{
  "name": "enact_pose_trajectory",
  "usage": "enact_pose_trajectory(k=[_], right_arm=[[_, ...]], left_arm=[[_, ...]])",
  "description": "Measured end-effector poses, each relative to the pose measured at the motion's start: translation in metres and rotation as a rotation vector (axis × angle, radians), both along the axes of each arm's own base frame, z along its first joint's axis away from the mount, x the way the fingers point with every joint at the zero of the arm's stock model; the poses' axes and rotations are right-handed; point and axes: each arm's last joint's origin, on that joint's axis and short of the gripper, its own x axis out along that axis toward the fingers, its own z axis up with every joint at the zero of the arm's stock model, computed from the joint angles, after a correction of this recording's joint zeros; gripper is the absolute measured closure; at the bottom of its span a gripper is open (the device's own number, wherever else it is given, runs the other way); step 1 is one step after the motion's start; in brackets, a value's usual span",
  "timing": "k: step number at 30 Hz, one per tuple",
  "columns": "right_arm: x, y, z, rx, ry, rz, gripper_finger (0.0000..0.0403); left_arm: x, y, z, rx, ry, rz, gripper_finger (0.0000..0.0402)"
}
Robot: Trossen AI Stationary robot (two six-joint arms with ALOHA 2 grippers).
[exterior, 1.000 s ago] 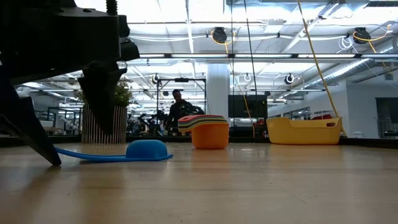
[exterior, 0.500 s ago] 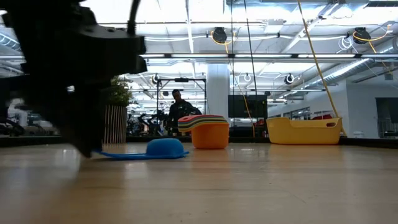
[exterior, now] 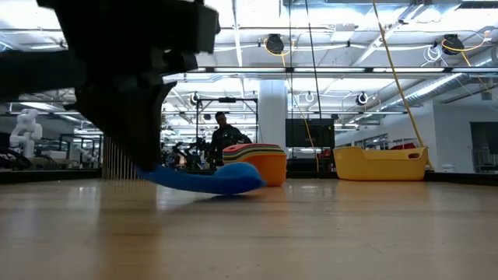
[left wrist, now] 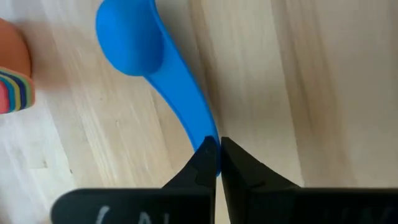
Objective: Nest measuring cups in basket
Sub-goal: Stack the blue measuring cup on top of the red measuring cup on the table
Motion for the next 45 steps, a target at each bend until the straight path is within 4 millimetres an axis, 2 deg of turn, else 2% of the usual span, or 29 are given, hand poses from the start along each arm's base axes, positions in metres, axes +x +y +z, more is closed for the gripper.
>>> enact_pose_trajectory(k=[11, 22, 29, 35, 45], right_arm=[[0.006, 0.000, -0.006, -0.016, 0.047, 0.006, 0.0177], [0.005, 0.000, -0.014, -0.030, 0.134, 0.008, 0.0177], [0.003, 0.000, -0.023, -0.050, 0.222, 0.010, 0.0177], [0.010, 0.001, -0.040, -0.060, 0.323, 0.019, 0.0177], [0.016, 0.010, -0.076, -0.096, 0.435, 0.125, 0.0177]], left_arm=[[0.003, -0.003, 0.009, -0.083, -0.101, 0.194, 0.0397], [0.007, -0.004, 0.032, -0.190, -0.297, 0.357, 0.0397], [0.011, -0.007, 0.035, -0.255, -0.372, 0.441, 0.0397], [0.022, -0.013, 0.046, -0.393, -0.521, 0.510, 0.0397], [0.029, -0.017, 0.083, -0.546, -0.868, 0.671, 0.0398]])
